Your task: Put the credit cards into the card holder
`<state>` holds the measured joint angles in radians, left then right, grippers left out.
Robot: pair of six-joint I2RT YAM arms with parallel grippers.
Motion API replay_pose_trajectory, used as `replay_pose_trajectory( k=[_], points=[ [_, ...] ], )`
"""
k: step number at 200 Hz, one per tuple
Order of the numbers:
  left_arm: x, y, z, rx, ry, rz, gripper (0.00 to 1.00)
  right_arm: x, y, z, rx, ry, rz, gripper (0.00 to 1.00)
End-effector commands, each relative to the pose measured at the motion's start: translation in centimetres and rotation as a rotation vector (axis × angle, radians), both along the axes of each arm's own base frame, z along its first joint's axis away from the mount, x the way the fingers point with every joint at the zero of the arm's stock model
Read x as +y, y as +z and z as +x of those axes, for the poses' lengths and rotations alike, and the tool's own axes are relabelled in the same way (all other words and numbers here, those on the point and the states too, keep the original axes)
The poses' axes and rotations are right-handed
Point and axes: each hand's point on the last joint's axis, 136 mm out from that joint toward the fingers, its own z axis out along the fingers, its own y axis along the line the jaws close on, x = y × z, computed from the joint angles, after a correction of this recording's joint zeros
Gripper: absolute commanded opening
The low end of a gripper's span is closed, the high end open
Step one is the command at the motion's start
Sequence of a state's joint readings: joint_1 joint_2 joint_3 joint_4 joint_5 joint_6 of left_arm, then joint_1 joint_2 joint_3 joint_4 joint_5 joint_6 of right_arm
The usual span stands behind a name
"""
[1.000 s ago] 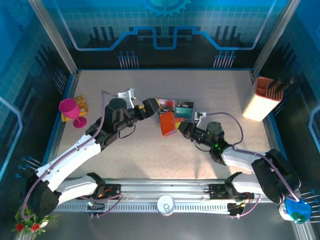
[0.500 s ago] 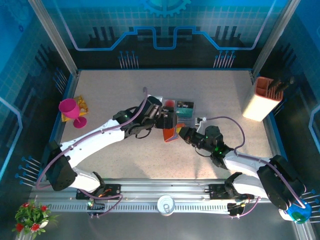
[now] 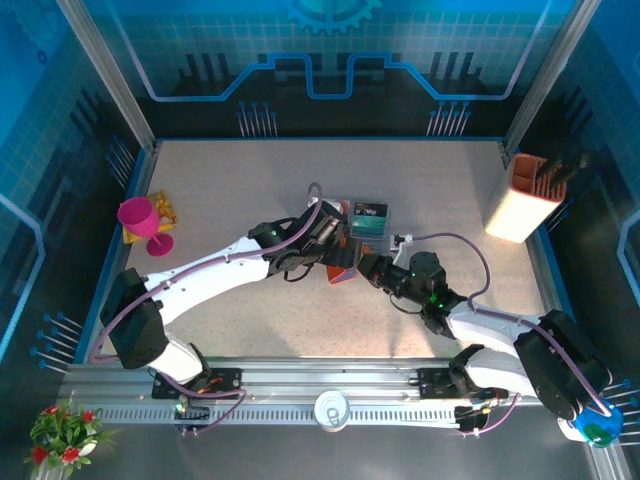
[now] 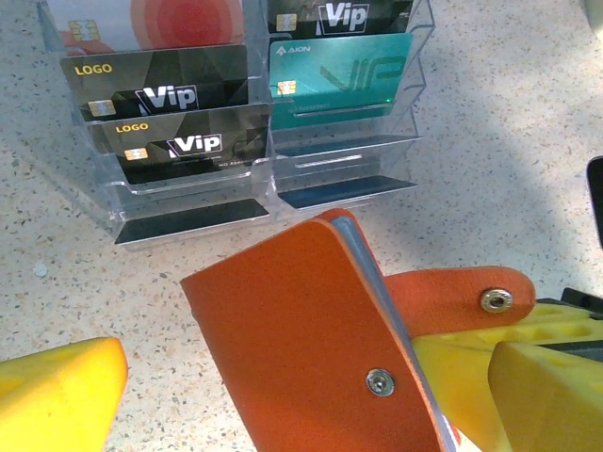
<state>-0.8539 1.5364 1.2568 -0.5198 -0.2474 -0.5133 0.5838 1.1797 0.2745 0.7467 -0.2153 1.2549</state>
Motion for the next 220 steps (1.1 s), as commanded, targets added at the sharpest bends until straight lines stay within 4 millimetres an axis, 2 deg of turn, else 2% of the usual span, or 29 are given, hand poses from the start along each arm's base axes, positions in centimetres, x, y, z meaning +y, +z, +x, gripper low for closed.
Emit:
replay_pose_trajectory(
  k=[1, 85, 152, 220],
  points=[
    [0.5, -0.6, 0.0, -0.013, -0.006, 0.062, 0.99, 0.0, 0.1, -0.2, -0.024, -0.004, -0.006, 0.0],
    [1.4, -3.0, -0.3, 0.021, -0.004, 0.142, 0.99, -0.3, 0.1, -0.4, -0.024, -0.011, -0.009, 0.0],
    [4.1, -3.2, -0.6, -0.015, 0.056, 0.2, 0.99, -0.8, -1.3, -0.6, 0.001, -0.028, -0.034, 0.0],
    [6.8, -7.6, -2.4, 0.04, 0.094, 0.275, 0.99, -1.5, -2.9, -1.0, 0.021, -0.053, -0.057, 0.0]
  ],
)
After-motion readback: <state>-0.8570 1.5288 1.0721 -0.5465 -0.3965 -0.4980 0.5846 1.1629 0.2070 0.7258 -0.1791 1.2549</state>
